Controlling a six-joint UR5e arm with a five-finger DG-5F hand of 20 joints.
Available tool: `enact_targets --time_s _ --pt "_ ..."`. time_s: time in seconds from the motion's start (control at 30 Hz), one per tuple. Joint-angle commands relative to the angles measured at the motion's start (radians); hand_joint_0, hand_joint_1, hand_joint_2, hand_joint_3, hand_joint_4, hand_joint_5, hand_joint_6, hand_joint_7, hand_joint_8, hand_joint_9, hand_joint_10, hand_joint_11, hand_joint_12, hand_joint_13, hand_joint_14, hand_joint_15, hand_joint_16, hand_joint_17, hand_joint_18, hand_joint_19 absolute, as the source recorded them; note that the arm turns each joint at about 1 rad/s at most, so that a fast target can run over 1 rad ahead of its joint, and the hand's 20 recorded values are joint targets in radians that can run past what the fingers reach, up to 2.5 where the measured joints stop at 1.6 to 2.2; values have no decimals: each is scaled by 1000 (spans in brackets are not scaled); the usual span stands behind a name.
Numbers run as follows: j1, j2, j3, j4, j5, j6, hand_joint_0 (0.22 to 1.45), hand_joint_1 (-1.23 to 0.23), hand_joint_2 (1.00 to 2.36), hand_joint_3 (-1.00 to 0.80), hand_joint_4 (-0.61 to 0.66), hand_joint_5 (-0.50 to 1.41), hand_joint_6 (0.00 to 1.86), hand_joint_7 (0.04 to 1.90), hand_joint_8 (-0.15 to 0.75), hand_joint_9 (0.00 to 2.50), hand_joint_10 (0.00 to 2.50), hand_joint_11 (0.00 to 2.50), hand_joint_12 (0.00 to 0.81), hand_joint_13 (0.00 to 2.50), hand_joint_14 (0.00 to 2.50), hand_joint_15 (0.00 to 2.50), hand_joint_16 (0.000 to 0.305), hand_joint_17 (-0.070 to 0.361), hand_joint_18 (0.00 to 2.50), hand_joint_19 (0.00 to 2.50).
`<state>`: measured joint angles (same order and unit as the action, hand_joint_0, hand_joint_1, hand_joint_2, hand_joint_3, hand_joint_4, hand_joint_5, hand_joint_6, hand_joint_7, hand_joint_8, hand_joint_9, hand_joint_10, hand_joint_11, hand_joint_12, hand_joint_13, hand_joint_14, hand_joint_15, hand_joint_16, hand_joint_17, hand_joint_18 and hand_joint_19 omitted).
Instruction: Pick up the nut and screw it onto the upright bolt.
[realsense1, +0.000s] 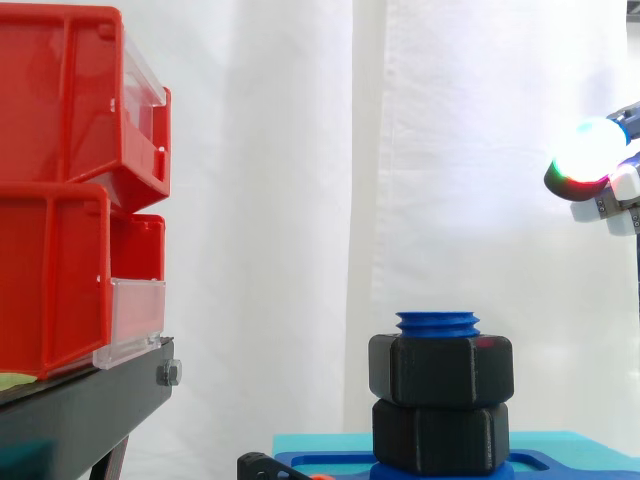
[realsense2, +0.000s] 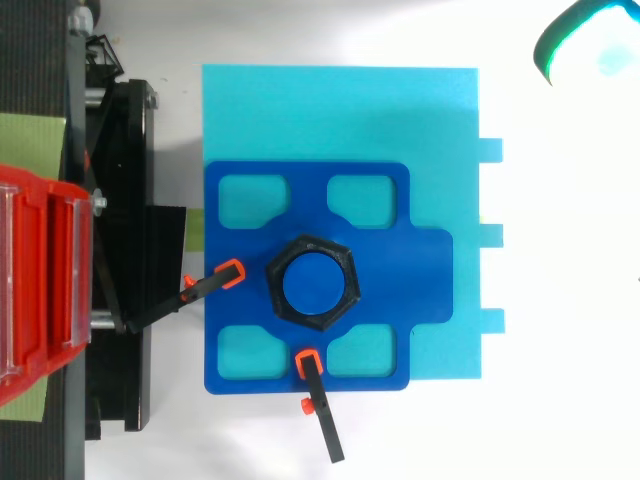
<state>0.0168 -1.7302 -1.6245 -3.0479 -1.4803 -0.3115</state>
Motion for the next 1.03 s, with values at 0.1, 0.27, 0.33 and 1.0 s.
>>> enact_targets --time_s 0.1,0.27,0.33,1.0 --pt "0 0 0 0 0 0 477 -446 1000 -500 141 -241 502 726 221 24 0 0 336 0 0 0 45 102 0 0" --pt "-1 0 0 0 0 0 476 -443 1000 -500 158 -244 502 753 225 1 0 0 335 0 0 0 45 102 0 0" --pt "0 0 0 0 0 0 477 -446 1000 -500 160 -242 502 746 222 11 0 0 335 0 0 0 45 102 0 0" --pt "0 0 0 0 0 0 483 -437 1000 -500 175 -248 502 761 220 0 0 0 336 0 0 0 45 101 0 0"
